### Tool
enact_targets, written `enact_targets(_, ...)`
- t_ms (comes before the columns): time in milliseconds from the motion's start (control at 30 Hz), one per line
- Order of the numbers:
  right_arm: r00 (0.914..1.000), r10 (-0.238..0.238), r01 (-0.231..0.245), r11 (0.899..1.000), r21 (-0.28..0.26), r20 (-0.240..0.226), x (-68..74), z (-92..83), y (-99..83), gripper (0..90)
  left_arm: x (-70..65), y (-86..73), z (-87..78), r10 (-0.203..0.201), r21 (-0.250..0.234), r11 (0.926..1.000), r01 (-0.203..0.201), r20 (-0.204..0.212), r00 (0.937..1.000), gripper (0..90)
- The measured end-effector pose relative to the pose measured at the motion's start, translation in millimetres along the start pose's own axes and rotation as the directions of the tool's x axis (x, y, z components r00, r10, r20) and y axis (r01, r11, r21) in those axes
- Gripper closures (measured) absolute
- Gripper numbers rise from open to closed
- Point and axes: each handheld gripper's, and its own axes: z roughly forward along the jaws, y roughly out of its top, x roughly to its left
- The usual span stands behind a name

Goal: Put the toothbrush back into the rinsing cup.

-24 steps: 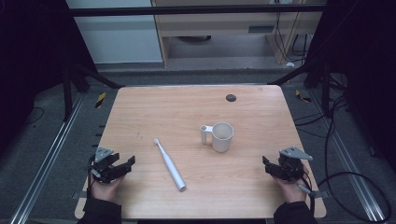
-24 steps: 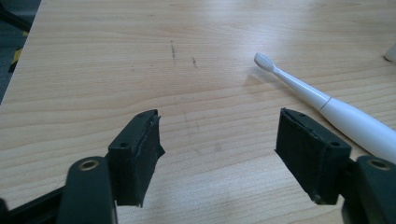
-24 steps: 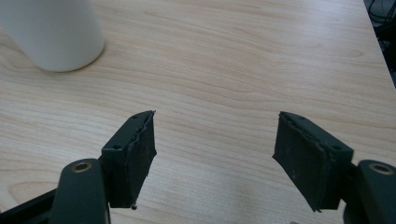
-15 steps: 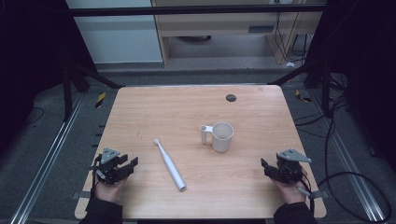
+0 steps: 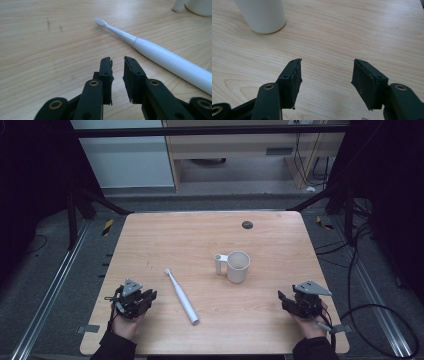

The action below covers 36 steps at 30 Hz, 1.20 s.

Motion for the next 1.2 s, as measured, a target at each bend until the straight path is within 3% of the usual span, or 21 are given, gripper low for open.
enact_targets(267,1.0,-0.003,0.003,1.0,0.006,-0.005,0.0,1.7,-0.1,43.1,-6.8,7.2,15.0,0.013,0.031,0.9994,-0.013,0.013,0.9998,88.6)
enact_targets(700,0.9997,-0.021,0.021,0.999,0.023,-0.014,3.1,7.4,0.6,43.2,-9.9,15.7,38.3,0.004,0.072,0.9974,-0.005,0.019,0.9998,88.8)
enact_targets(1200,0.9995,-0.026,0.027,0.999,0.026,-0.015,3.7,8.6,0.6,43.1,-24.1,26.5,57.1,0.051,0.092,0.9944,-0.053,0.028,0.9983,88.8)
